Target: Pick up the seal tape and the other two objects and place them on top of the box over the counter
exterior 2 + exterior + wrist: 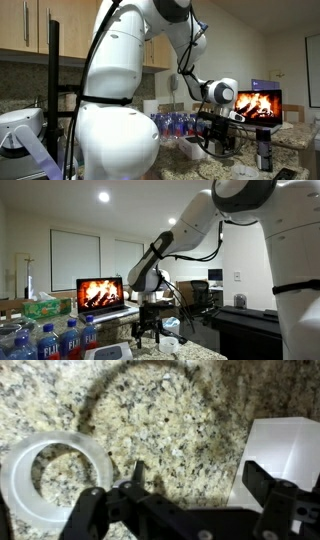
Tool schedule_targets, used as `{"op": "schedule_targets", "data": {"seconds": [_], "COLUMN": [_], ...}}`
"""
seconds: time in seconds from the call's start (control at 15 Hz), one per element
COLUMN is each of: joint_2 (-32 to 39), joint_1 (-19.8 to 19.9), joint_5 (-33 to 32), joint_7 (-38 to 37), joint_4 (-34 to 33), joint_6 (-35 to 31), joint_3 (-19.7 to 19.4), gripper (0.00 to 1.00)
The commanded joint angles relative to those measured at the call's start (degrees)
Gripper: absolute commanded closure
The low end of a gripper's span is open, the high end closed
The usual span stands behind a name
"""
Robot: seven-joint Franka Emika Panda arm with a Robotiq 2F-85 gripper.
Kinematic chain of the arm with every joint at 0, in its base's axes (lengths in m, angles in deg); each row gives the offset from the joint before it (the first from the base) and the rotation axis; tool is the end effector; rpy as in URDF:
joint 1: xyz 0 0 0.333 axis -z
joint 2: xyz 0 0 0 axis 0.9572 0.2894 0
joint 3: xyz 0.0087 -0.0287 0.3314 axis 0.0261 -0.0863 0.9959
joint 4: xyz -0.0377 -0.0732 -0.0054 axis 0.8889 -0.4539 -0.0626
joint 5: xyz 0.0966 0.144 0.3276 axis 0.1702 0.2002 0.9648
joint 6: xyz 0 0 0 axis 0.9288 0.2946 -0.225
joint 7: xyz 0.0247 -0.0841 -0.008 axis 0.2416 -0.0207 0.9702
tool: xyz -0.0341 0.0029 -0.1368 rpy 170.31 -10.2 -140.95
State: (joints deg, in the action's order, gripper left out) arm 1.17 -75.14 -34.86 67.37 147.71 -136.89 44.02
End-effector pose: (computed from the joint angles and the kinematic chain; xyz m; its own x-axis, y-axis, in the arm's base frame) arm 0.4878 0.0293 0.2991 0.9722 -0.0891 -0.2164 -0.1169 -0.9860 -0.1192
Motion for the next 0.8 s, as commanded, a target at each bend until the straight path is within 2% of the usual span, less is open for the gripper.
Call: {"op": "schedule_targets", "data": {"seconds": [0.0, 0.2, 0.4, 0.53, 0.73], "joint_2": [-9.7, -13.3, -13.9, -12.6, -10.4], "joint_1": [0.6, 1.7, 3.1, 3.7, 4.2], "joint_5": [-7.5, -12.8, -14.3, -14.9, -15.3], "joint_7": [-3.5, -4.0, -1.7, -1.0, 1.3], "joint_4": [4.9, 4.3, 2.7, 1.8, 2.0], "joint_6": [0.7, 5.5, 11.1, 12.4, 10.3], "joint_3": [-0.7, -1.3, -2.3, -2.8, -3.4], "gripper": [0.00, 0.00, 0.00, 0.00, 0.00]}}
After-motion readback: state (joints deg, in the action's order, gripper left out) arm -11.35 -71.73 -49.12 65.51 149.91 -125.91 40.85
